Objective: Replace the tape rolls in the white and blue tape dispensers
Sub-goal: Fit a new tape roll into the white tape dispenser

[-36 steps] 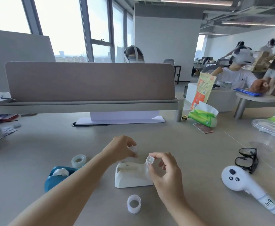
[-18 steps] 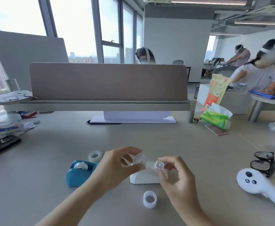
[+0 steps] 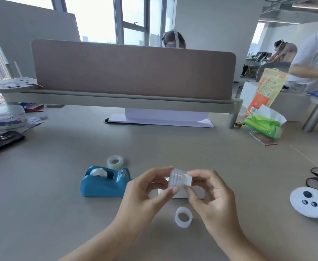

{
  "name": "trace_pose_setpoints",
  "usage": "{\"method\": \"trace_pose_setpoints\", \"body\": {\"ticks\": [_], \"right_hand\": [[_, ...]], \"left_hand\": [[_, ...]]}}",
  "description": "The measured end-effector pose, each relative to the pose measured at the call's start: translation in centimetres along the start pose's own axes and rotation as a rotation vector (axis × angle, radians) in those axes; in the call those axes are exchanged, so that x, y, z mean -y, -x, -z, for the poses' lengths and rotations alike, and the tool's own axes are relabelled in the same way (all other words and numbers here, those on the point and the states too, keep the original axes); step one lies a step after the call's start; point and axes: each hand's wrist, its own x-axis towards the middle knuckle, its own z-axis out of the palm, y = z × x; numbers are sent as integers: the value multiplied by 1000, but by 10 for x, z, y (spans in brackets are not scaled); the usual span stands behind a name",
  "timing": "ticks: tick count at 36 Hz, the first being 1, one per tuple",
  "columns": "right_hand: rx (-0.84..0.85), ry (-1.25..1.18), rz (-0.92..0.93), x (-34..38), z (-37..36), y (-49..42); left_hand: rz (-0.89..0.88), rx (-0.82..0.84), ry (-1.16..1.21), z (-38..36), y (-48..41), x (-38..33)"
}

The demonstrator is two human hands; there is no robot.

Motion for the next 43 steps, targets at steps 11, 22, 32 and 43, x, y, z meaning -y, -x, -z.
{"method": "trace_pose_setpoints", "body": {"ticks": [11,22,32,43], "right_hand": [[-4,105,92,-2,0,-1],[9,2,10,2,-3,1],[36,18,58,-2,-2,-1],[-14,132,118,-9,1,-3]], "left_hand": [[14,-22,25,-1,2,5],[21,-9,-61,-1,3,3],[-9,3,-120,-2,2,5],[-34,42,-139,-3,3,0]]}}
